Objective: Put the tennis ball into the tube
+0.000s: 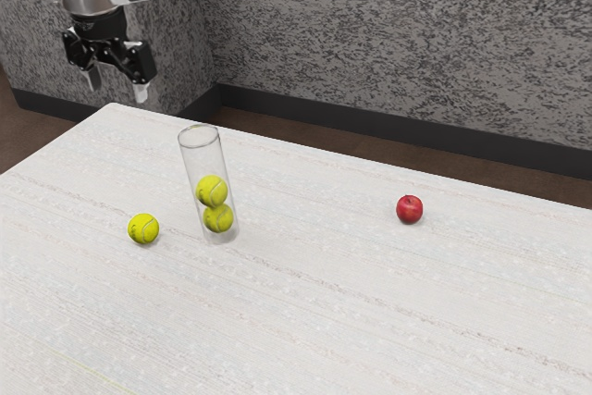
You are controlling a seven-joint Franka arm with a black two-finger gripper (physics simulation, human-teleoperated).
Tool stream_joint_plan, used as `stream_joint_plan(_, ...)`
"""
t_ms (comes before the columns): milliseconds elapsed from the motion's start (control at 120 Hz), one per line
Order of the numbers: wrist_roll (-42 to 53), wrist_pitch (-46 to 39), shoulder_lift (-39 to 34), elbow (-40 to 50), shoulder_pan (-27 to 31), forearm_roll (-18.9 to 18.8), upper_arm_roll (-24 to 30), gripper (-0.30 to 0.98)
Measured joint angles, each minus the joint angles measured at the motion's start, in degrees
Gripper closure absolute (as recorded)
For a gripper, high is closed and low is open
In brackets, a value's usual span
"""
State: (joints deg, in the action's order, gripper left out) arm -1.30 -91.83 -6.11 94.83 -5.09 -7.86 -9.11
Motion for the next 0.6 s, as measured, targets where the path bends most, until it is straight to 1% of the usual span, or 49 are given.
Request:
stream_joint_plan(92,-0.3,-0.4,-0.1,0.5,0.0,-0.3,0.0,0.00)
stream_joint_plan(142,-0.4,-0.5,-1.3,2.3,1.1,-0.2,0.0,0.00)
stream_joint_plan(250,-0.6,-2.4,-2.7,9.6,7.9,0.6,0.2,0.00)
stream_joint_plan(333,-0.8,-7.3,-2.5,17.0,11.8,2.4,0.2,0.00)
stream_joint_plan(450,-1.0,-14.4,2.2,21.3,12.9,3.6,0.2,0.00)
stream_joint_plan(600,-0.9,-22.3,9.6,22.4,14.3,5.8,0.2,0.00)
